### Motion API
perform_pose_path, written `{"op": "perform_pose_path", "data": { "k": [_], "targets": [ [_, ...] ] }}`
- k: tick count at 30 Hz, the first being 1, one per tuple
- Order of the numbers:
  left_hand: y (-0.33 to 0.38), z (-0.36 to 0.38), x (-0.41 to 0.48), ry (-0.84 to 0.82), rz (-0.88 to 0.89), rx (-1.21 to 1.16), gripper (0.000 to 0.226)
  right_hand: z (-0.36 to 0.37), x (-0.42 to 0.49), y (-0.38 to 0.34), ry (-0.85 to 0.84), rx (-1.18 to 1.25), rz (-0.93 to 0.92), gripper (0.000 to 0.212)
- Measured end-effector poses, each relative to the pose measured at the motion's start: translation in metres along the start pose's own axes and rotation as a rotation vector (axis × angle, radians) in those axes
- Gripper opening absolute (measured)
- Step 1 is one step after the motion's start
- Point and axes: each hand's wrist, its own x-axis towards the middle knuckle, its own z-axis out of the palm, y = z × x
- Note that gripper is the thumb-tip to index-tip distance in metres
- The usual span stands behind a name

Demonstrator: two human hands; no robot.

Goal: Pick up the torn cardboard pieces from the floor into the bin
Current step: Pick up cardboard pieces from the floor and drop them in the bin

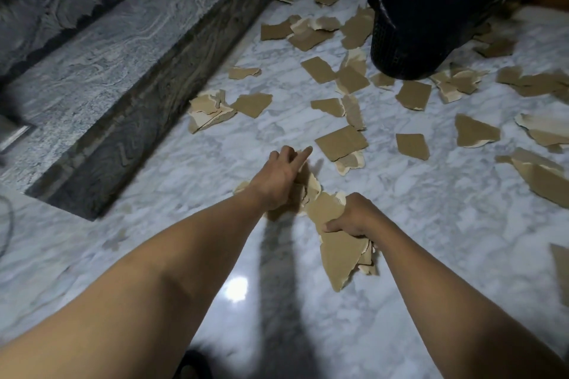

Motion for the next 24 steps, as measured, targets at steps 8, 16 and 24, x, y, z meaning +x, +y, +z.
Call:
{"op": "perform_pose_path", "data": {
  "k": [8, 16, 24],
  "targets": [
    [0.028, 0.001, -0.012, -0.033, 0.006, -0.135, 0.124, -0.054, -0.01, 0.048, 0.124, 0.576, 0.004, 0.047],
    [-0.024, -0.009, -0.035, 0.082, -0.289, -0.474, 0.055, -0.044, -0.009, 0.012, 0.042, 0.743, -0.023, 0.046],
    [-0.088, 0.014, -0.055, 0.172, -0.898, -0.744, 0.081, -0.02, 0.014, -0.047, -0.001, 0.741, -0.075, 0.062]
  ]
}}
